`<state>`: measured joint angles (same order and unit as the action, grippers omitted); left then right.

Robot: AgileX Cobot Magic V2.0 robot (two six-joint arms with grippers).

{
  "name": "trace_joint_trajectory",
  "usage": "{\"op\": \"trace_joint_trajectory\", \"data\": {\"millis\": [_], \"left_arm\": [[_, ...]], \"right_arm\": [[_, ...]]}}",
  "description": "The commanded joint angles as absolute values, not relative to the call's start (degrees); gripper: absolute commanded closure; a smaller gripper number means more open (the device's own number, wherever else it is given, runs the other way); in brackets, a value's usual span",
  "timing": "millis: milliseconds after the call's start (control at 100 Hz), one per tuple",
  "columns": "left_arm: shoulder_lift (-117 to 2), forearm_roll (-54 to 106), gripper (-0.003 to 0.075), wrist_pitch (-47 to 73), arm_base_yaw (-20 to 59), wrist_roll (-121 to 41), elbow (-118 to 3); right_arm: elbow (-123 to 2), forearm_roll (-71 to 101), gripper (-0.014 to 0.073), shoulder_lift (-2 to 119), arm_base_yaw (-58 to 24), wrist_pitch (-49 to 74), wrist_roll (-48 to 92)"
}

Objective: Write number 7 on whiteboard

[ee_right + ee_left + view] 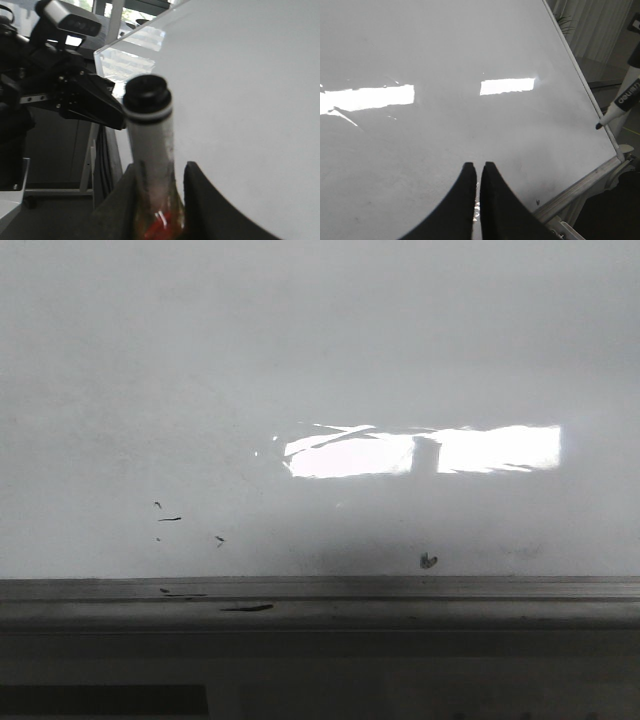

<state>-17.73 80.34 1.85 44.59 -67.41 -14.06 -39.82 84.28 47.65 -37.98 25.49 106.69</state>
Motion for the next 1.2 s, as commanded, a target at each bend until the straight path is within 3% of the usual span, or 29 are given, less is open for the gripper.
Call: {"op": "trace_joint_trajectory", "data": {"millis": [0,220,380,540,710,800,1190], "left_arm": [[-18.2,80.9,0.0741,1.0,44.5,-67.0,-15.6],[-18.2,80.9,0.0741,1.0,44.5,-67.0,-15.6],[-18.2,80.9,0.0741,1.0,44.5,-67.0,-15.6],[-18.2,80.9,0.0741,1.0,44.5,-67.0,-15.6],[-18.2,80.9,0.0741,1.0,44.5,-67.0,-15.6],[-18.2,80.9,0.0741,1.0,44.5,-67.0,-15.6],[-18.2,80.9,0.0741,1.0,44.5,-67.0,-15.6]], "right_arm": [[-41.7,86.3,0.0655,47.0,-37.9,28.6,107.2],[-41.3,85.8,0.0655,45.1,-37.9,32.4,107.2],[-41.2,71.0,0.0654,43.6,-37.9,24.2,100.1],[-41.0,45.5,0.0653,42.3,-40.8,11.1,77.3],[-38.7,4.6,0.0653,41.8,-49.1,-6.1,33.4],[-37.1,-12.6,0.0652,43.2,-51.7,-12.0,17.6],[-33.1,-7.6,0.0636,53.4,-47.9,-33.1,15.6]]}}
